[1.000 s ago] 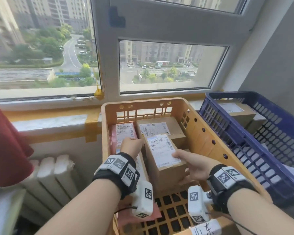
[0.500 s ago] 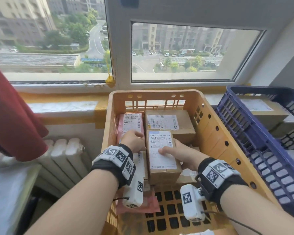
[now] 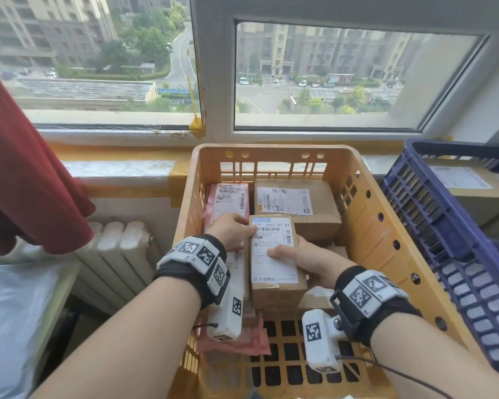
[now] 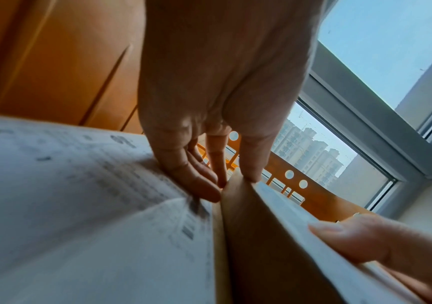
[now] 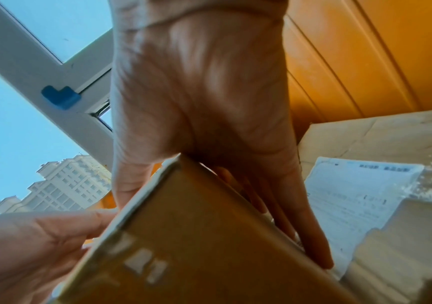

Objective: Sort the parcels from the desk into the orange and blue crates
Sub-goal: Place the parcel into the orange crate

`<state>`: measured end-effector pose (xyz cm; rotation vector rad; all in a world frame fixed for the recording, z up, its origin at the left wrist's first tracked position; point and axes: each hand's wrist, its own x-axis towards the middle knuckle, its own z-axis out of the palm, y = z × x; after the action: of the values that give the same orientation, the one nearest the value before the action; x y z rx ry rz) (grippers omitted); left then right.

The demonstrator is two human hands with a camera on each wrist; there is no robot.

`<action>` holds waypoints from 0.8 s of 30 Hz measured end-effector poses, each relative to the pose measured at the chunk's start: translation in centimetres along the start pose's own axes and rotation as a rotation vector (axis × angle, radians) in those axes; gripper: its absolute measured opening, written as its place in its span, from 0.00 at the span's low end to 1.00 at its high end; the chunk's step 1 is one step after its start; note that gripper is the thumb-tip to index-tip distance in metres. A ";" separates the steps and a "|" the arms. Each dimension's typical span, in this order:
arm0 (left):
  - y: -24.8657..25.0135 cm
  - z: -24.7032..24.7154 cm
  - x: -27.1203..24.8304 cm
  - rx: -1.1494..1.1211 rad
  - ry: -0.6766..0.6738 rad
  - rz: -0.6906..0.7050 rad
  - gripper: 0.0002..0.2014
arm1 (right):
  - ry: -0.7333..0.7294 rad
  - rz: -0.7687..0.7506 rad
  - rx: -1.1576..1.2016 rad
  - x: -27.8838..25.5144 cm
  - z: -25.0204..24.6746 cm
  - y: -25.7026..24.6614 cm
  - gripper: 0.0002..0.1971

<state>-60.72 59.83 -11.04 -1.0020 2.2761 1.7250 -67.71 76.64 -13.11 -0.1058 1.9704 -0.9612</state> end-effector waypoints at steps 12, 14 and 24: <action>1.1 -0.1 -0.6 -0.055 0.101 0.032 0.14 | -0.003 -0.018 0.156 -1.2 -1.1 0.0 0.24; 1.1 -0.1 -0.7 -0.044 0.110 0.046 0.13 | 0.014 -0.023 0.155 -1.2 -1.2 -0.1 0.25; 1.5 -0.5 -1.3 -0.043 0.158 0.090 0.09 | 0.053 -0.034 0.100 -1.8 -1.7 -0.7 0.49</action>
<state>-60.45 60.17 -9.05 -1.0972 2.4250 1.7962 -68.14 77.91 -10.89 -0.0582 1.9700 -1.0931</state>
